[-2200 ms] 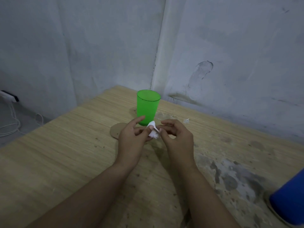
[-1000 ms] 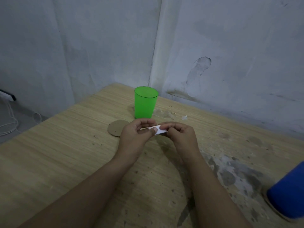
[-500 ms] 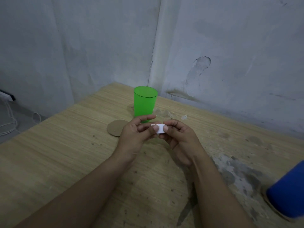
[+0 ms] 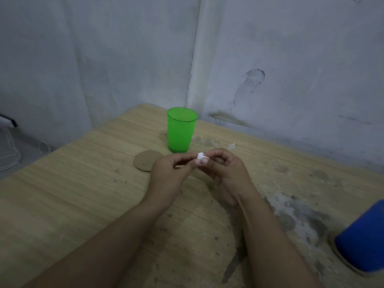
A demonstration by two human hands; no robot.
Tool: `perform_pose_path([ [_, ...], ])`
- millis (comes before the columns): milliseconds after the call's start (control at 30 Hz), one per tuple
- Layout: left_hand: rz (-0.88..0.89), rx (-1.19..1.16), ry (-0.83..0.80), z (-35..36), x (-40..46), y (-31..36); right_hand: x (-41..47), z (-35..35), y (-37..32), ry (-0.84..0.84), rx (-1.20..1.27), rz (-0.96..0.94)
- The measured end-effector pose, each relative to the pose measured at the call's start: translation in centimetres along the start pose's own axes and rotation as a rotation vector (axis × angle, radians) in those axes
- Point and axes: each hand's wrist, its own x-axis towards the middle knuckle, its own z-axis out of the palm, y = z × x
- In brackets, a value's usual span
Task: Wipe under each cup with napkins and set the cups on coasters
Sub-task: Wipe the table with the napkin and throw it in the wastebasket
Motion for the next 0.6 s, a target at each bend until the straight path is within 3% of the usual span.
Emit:
perform_pose_path([
  [133, 0.165, 0.54, 0.019, -0.2, -0.1, -0.9, 0.8, -1.2, -0.6, 0.169, -0.46, -0.075],
  [233, 0.178, 0.854, -0.136, -0.1, -0.4, -1.3, 2.6, -2.1, -0.3, 0.371, -0.956, -0.212],
  [300, 0.162, 0.969, -0.197, 0.0, -0.5, -1.6, 3.6, -2.1, -0.1, 0.393, -1.222, -0.265],
  [433, 0.091, 1.045, -0.189, 0.1, -0.5, -1.9, 5.0, -1.0, 0.9, 0.171, -1.582, -0.219],
  [600, 0.047, 1.149, -0.231, 0.2, -0.8, -2.0, 4.2, 0.4, -0.1, -0.134, -1.597, -0.22],
])
